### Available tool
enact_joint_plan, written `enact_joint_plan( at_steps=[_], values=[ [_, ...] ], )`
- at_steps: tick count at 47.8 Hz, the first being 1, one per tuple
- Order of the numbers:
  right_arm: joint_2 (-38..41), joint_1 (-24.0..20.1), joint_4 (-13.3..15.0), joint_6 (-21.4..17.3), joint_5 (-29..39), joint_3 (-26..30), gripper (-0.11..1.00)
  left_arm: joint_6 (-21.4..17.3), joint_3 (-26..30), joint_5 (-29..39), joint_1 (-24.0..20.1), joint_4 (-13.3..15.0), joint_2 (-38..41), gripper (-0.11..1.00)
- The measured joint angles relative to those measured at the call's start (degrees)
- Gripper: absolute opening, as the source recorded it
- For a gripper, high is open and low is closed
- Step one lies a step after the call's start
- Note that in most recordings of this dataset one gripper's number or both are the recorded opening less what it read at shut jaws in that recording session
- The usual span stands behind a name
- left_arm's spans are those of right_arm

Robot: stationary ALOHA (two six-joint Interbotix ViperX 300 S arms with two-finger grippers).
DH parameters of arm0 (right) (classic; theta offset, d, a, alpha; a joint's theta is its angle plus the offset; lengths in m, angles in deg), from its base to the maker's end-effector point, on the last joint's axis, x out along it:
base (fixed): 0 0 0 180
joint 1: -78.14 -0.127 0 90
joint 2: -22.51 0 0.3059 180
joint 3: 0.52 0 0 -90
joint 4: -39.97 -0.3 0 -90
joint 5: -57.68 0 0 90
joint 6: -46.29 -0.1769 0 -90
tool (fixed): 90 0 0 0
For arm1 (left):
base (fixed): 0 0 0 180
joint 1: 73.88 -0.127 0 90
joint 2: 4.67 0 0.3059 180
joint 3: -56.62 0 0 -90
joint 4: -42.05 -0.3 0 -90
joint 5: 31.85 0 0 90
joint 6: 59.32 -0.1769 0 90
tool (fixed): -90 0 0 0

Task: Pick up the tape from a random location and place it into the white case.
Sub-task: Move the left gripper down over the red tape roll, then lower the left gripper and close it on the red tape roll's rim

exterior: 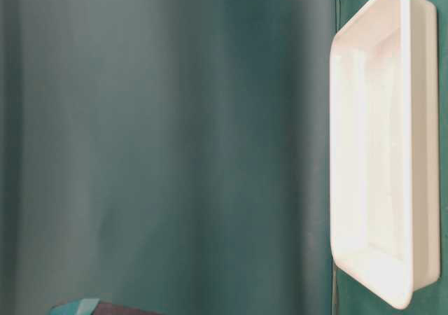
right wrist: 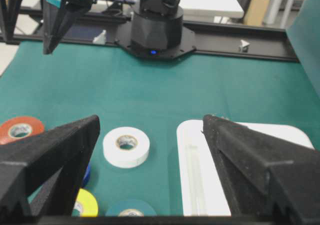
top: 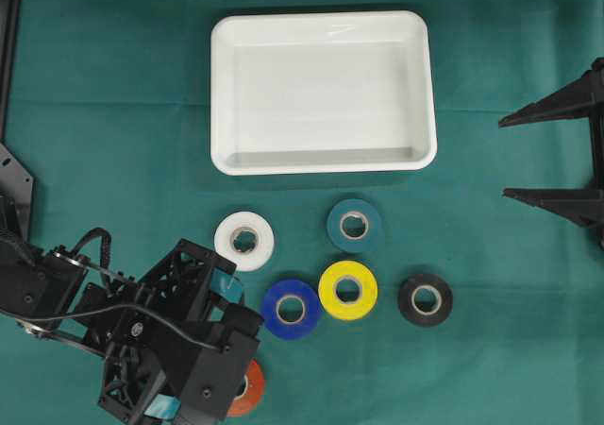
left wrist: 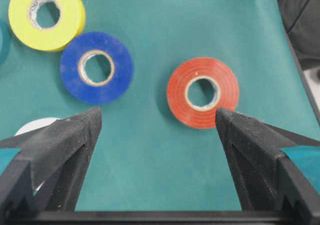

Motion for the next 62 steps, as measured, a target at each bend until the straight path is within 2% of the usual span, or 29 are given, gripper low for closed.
enact_joint_plan(
  at_steps=[17,28,44,62],
  values=[
    [0.09,0.0,0.0,0.0,0.0,0.0,0.92,0.0,0.0,-0.18,0.0,0.0,-0.09,1.0],
    [0.09,0.0,0.0,0.0,0.62,0.0,0.92,0.0,-1.93,-3.43,0.09,0.0,0.79,1.0],
    [0.35,0.0,0.18,0.0,0.7,0.09,0.92,0.09,-6.24,-9.93,0.09,0.0,6.86,1.0],
    [0.79,0.0,0.62,0.0,0.7,0.09,0.92,0.09,-7.21,-14.41,0.09,0.0,11.95,1.0]
  ],
)
